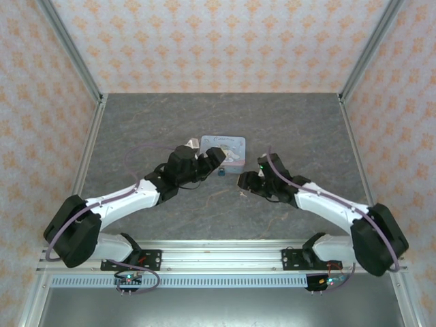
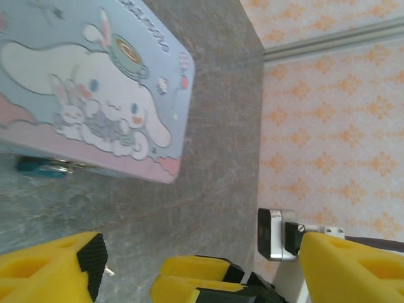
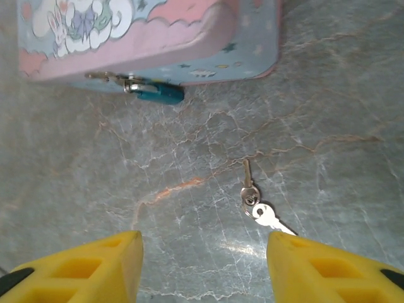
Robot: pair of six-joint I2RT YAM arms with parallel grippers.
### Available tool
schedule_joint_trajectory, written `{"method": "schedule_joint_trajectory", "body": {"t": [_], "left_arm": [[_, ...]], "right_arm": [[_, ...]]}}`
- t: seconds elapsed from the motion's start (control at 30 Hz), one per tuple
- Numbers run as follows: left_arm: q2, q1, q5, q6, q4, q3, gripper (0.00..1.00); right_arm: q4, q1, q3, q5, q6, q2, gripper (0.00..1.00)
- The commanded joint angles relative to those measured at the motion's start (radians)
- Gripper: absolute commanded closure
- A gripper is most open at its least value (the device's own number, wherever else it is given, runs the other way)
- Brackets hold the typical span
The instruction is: Unlock the padlock with the key
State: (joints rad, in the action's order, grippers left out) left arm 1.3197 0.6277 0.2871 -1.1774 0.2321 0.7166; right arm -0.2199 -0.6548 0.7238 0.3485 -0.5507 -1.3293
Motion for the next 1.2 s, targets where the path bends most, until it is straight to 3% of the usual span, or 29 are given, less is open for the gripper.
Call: {"method": "schedule_joint_trajectory", "body": {"t": [0.0,0.2,0.63,0.73,0.8,0.93,1.17], "left_arm": [[-0.053,-0.031,-0.027,0.009,-0.054,-0.018,0.18],[-0.106,-0.076,-0.017,0.009,-0.084,-0.043,0.17],[-0.122,-0.095,-0.007,-0.002,-0.072,-0.065,0.17],[-0.116,-0.097,-0.004,-0.004,-0.068,-0.063,0.17],[-0.114,-0.097,-0.004,-0.007,-0.068,-0.064,0.17],[-0.112,-0.097,-0.004,-0.015,-0.060,-0.069,0.17],[-0.101,-0.097,0.016,-0.023,-0.048,-0.076,0.17]], "right_arm": [[-0.151,-0.036,0.075,-0.111,0.143,-0.088,0.47],[-0.239,-0.078,0.190,-0.193,0.226,-0.238,0.50],[-0.261,-0.097,0.251,-0.190,0.269,-0.403,0.62],[-0.259,-0.104,0.253,-0.191,0.274,-0.436,0.70],[-0.260,-0.108,0.253,-0.187,0.275,-0.459,0.80],[-0.240,-0.110,0.228,-0.174,0.260,-0.457,1.00],[-0.167,-0.089,0.163,-0.130,0.219,-0.292,1.00]]}}
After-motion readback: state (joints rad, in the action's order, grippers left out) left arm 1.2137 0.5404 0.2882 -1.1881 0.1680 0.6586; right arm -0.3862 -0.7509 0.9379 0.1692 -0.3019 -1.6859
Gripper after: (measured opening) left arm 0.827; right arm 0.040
